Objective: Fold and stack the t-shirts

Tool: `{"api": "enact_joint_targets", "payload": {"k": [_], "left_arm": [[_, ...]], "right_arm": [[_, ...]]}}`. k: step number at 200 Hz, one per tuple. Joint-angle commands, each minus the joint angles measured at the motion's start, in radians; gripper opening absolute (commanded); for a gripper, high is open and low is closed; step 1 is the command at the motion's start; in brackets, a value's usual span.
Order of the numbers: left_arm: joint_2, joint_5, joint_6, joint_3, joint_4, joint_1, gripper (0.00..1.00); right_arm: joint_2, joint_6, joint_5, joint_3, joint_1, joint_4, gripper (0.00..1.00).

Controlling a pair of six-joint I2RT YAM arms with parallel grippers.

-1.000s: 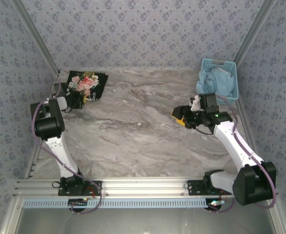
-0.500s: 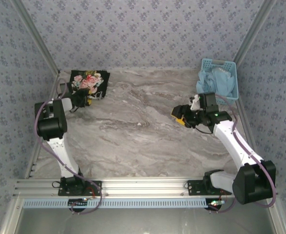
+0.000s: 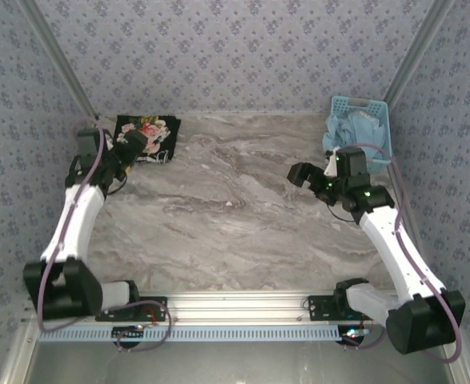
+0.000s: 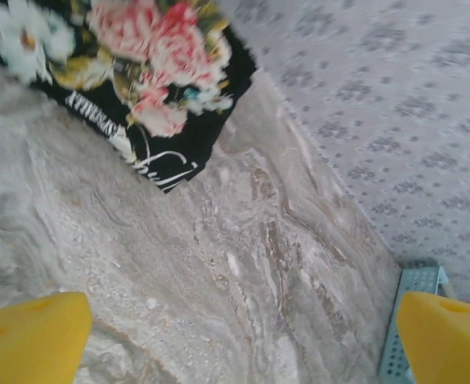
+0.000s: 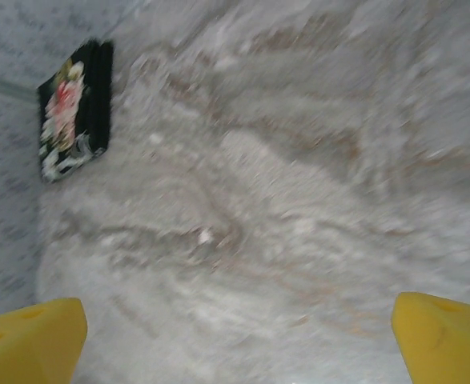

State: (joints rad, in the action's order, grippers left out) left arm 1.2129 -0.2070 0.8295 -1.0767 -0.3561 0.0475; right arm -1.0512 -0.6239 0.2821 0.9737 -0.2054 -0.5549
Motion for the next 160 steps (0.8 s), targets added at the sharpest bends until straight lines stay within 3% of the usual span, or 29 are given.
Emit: {"api": "enact_joint_targets", "payload": {"k": [1,18,30,44,77,100,115,125,137,160], "left_arm": [[-0.146,0.344,-0.140,0.062,-0.221,-0.027,0.98],[-0.242,0.598,-0.144,0.132,-0.240,-0.055,0.98],[-0.315,0.684,-0.227,0.244,-0.131,-0.054,0.98],[-0.381,0.710,-0.394,0.421,0.080,-0.052,0.98],[-0.342,0.596,-0.648,0.648,0.400,-0.046,0.98],[-0.176,0.483,-0.652,0.720,0.594,0.009,0.98],[-0.059,0.416,-0.636,0.683,0.631,0.052,0.98],[0.002,0.380,-0.638,0.673,0.726,0.060,0.98],[0.075,0.339,-0.579,0.667,0.842,0.079,0.98],[0.203,0.256,-0.635,0.589,0.900,0.079,0.98]], "right_arm": [[0.070,0.093,-0.366,0.037,-0.019,-0.069,1.00],[0.074,0.129,-0.577,-0.008,-0.006,-0.073,1.00],[0.073,0.196,-0.612,-0.082,0.038,0.015,1.00],[0.075,0.284,-0.621,-0.193,0.087,0.171,1.00],[0.038,0.488,-0.648,-0.461,0.125,0.638,1.00],[-0.123,0.509,-0.553,-0.554,0.174,0.880,1.00],[-0.230,0.523,-0.495,-0.580,0.193,1.021,1.00],[-0.273,0.550,-0.468,-0.551,0.200,1.050,1.00],[-0.340,0.577,-0.442,-0.559,0.208,1.211,1.00],[-0.451,0.583,-0.403,-0.538,0.236,1.286,1.00]]}}
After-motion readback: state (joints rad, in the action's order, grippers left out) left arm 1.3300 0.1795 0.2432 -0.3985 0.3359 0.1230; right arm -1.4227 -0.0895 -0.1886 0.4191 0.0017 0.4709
